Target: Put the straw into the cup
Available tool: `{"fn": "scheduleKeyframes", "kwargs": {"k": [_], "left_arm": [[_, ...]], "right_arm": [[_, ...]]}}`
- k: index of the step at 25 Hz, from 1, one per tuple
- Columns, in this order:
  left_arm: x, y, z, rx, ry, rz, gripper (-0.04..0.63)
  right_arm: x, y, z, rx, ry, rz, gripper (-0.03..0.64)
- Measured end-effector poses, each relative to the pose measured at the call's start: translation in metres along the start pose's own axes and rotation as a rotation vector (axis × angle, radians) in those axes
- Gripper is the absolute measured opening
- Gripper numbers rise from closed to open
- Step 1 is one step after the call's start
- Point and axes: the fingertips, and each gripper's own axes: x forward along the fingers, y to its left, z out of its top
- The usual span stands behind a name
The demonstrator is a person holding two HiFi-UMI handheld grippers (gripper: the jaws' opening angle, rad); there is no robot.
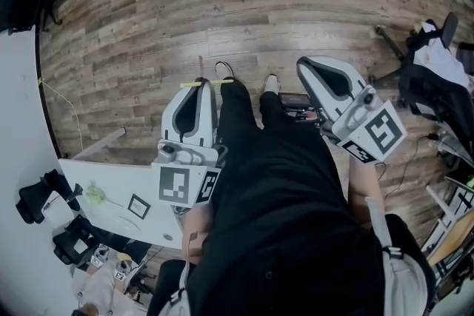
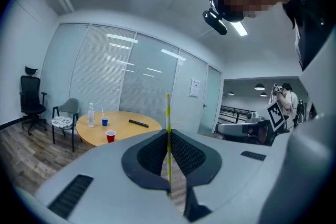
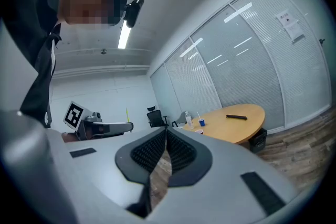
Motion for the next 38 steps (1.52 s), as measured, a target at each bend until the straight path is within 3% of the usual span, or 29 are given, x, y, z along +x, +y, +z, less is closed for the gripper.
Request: {"fn": "scheduleKeyframes", "kwargs": {"k": [13, 29, 38], "left_arm": [[0.043, 0.05, 0.024, -0.011, -0.032, -0.09, 0.031], [0.087, 0.176, 0.067, -0.017, -0.081, -0.134, 0.031], [0.098, 0.227, 0.066, -0.009, -0.059, -0.176, 0.031]], "right_arm": [[0.051, -0.013, 0.021, -0.024, -0.003, -0.071, 0.018], [0.185, -0.022, 0.06, -0.089, -0.012, -0.099, 0.018], [0.231, -0.024, 0.061, -0.09, -0.005, -0.153, 0.018]]}}
